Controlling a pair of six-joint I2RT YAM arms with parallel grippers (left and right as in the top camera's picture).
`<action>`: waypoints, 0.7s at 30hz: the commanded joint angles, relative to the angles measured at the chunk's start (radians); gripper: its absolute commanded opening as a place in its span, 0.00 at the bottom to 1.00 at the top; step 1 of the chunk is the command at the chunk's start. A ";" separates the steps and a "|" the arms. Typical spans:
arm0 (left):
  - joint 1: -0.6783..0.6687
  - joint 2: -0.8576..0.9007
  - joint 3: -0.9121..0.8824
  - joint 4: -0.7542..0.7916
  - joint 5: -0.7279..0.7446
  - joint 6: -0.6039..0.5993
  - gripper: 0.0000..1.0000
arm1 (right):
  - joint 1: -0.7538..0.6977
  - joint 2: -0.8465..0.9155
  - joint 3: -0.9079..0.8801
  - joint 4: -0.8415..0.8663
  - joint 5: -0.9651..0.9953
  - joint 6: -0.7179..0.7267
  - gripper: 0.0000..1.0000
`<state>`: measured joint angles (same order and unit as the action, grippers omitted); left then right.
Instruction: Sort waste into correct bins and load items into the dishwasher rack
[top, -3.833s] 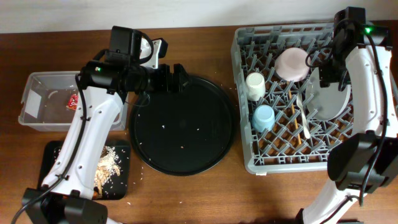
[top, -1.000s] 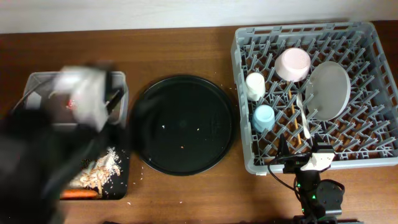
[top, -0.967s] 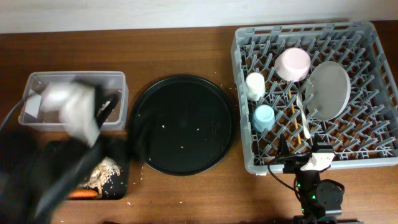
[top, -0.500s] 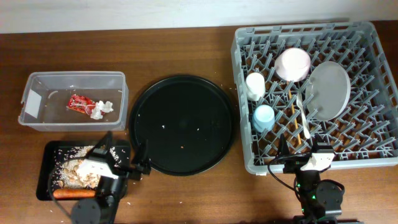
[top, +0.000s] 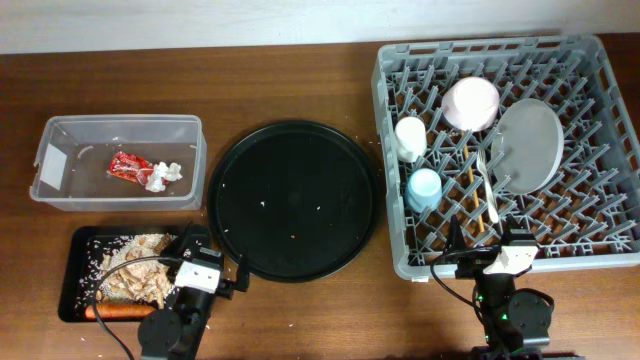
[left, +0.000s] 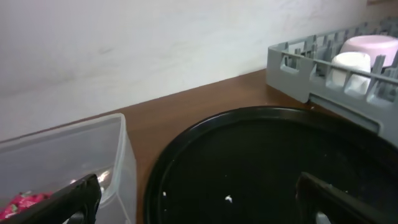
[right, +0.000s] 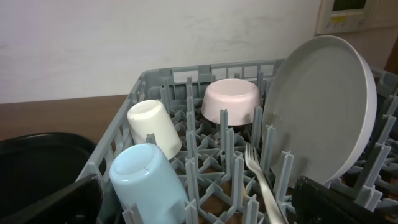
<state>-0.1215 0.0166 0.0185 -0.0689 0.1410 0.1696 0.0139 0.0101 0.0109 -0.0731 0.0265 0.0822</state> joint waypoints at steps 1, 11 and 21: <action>-0.003 -0.011 -0.009 0.000 -0.007 0.052 0.99 | 0.006 -0.006 -0.005 -0.006 0.011 0.001 0.99; 0.033 -0.010 -0.009 0.000 -0.008 0.053 0.99 | 0.006 -0.006 -0.005 -0.006 0.011 0.001 0.99; 0.039 -0.010 -0.009 0.000 -0.008 0.052 0.99 | 0.006 -0.006 -0.005 -0.006 0.011 0.001 0.99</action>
<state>-0.0872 0.0166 0.0185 -0.0689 0.1406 0.2028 0.0139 0.0101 0.0109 -0.0734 0.0265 0.0822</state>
